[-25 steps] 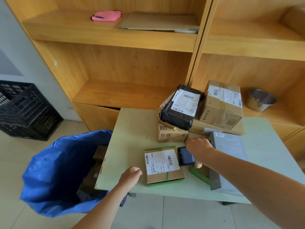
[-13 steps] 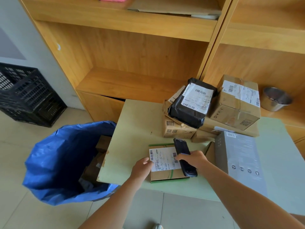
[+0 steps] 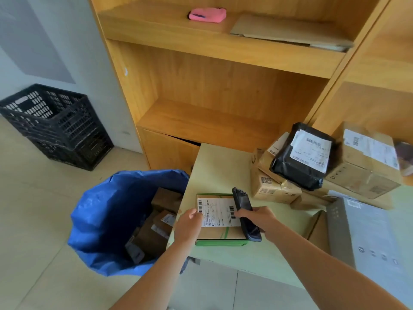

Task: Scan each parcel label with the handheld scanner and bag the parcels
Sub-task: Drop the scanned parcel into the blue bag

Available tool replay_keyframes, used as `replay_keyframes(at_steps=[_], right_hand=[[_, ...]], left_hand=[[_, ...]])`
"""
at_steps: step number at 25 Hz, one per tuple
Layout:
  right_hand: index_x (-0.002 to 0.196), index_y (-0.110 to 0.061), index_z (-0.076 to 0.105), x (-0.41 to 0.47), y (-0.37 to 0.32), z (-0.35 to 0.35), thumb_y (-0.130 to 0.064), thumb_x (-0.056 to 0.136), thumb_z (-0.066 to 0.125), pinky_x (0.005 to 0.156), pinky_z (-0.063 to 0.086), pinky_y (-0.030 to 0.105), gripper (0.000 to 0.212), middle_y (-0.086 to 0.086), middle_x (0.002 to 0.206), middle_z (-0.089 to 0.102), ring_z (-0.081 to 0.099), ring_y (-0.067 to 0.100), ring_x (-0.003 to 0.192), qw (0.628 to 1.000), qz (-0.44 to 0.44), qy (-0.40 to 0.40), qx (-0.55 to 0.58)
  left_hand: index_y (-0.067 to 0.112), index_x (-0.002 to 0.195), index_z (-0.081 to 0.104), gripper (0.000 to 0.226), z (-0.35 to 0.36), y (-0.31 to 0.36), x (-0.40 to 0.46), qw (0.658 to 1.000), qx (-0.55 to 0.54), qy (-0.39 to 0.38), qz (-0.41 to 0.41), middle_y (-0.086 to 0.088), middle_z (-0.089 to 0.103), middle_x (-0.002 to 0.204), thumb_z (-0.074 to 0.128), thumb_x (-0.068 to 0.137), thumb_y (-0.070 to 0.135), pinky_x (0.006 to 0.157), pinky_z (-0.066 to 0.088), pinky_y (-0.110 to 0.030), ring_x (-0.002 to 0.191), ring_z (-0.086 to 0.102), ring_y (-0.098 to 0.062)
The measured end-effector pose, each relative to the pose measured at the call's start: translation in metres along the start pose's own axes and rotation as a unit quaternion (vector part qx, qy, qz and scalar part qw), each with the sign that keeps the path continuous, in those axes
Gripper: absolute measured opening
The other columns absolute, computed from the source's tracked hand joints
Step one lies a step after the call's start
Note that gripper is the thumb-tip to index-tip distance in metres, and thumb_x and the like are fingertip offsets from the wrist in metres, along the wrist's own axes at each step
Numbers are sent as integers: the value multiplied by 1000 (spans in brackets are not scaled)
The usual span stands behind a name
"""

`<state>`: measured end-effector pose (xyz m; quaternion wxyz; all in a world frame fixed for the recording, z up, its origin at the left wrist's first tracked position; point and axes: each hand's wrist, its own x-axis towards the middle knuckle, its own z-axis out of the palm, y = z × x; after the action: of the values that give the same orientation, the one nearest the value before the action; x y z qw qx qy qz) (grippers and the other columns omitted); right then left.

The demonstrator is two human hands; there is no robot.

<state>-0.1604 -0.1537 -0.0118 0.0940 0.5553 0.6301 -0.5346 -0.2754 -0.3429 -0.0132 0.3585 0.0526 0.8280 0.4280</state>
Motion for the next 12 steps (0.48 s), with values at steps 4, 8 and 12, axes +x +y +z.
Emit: replay_keyframes(at_steps=[4, 8, 12], right_hand=[[94, -9, 77, -7, -47, 78, -48, 43, 89, 82, 65, 40, 65, 9, 92, 80, 76, 26, 85, 998, -18, -50, -20], [95, -12, 77, -16, -86, 159, -44, 56, 90, 83, 64, 41, 52, 5, 91, 79, 76, 24, 84, 994, -39, -83, -52], [95, -14, 75, -15, -105, 221, -40, 68, 88, 86, 63, 40, 40, 5, 95, 78, 75, 23, 87, 992, -45, -98, -67]], left_hand=[[18, 138, 56, 43, -76, -26, 10, 996, -21, 80, -16, -1, 63, 131, 46, 96, 26, 87, 44, -32, 106, 56, -15], [25, 124, 65, 37, -149, -62, 20, 989, -41, 139, -33, 4, 68, 114, 42, 95, 30, 86, 48, -36, 97, 59, -16], [24, 88, 68, 36, -193, -88, 35, 982, -59, 175, -50, 0, 70, 87, 34, 91, 32, 85, 52, -48, 85, 64, -22]])
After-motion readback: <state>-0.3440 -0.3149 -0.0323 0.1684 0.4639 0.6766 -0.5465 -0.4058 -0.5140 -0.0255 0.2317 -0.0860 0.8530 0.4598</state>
